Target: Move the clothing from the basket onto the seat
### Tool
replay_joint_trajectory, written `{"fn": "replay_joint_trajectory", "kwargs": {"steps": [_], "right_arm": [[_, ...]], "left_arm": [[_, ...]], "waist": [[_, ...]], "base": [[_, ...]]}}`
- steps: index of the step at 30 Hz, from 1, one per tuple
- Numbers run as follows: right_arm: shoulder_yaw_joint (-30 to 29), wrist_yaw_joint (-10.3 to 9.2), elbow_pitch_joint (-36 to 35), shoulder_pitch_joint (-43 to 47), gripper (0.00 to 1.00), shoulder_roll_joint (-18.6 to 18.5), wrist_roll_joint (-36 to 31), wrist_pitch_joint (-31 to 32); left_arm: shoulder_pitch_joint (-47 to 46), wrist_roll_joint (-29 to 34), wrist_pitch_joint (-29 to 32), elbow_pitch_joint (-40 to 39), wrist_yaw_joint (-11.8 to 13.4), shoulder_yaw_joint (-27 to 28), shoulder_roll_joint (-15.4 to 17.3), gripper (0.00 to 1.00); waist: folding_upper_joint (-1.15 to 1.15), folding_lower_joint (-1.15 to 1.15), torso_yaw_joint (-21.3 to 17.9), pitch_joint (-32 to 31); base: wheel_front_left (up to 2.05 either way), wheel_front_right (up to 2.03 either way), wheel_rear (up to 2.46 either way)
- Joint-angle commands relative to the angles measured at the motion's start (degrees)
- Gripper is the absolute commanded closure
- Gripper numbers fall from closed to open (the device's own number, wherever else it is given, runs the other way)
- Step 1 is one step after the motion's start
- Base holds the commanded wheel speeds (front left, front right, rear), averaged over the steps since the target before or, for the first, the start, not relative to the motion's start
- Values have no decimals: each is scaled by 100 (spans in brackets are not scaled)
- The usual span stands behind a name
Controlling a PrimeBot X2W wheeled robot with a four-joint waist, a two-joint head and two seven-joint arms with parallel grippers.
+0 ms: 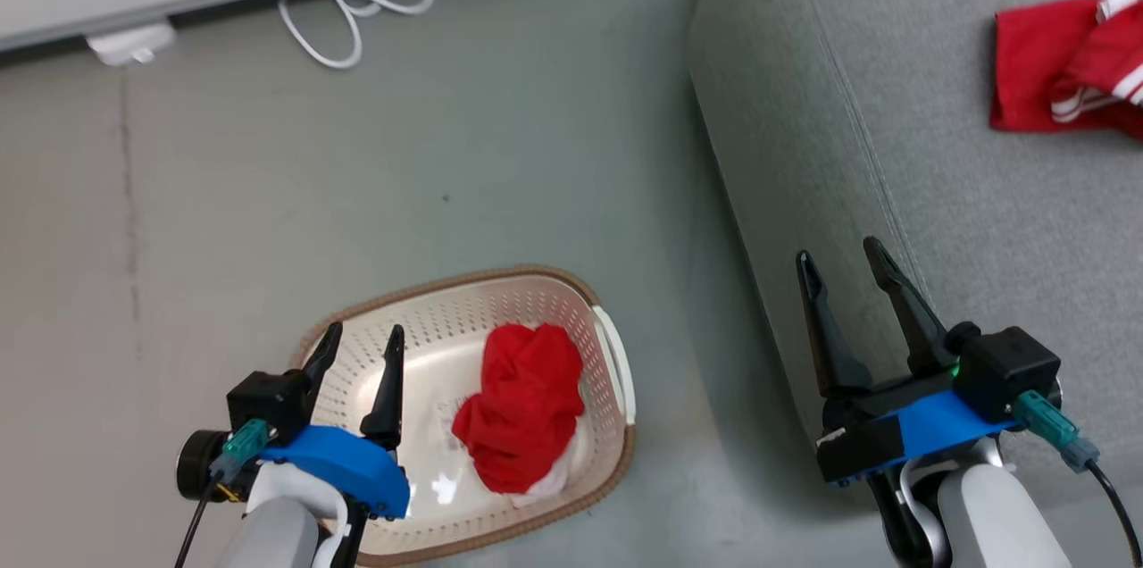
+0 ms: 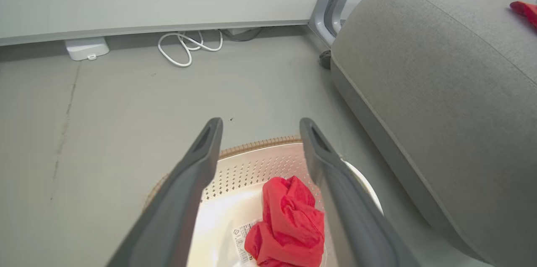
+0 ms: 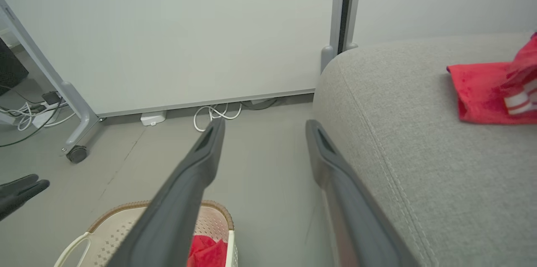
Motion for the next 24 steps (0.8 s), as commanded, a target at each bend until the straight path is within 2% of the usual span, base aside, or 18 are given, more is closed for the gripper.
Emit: {"fn": "replay_joint_trajectory", "kwargs": {"steps": [1,11,18,24], "right_arm": [[26,2,2,-122,0,1,44,-46],[212,2,-51,-471,0,2,146,-216],[355,1,-160,-627,0,2,248,-291],[468,1,-138,-725,0,2,358,-345]], "left_arm": [[-181,-37,-16,84,-3,-57,62,0],[-1220,-525,182,1373,-2,-1194,312,0],[-1846,-1238,768,2038,-2,-1461,309,0],[-2311,-1639,1013,2389,-2,-1528,267,0]], "waist": [[0,-1,-374,474],[0,-1,-777,1408],[0,-1,-910,1974],[0,-1,-992,2379]], "base": [[0,0,0],[0,0,0],[0,0,0],[0,0,0]]}}
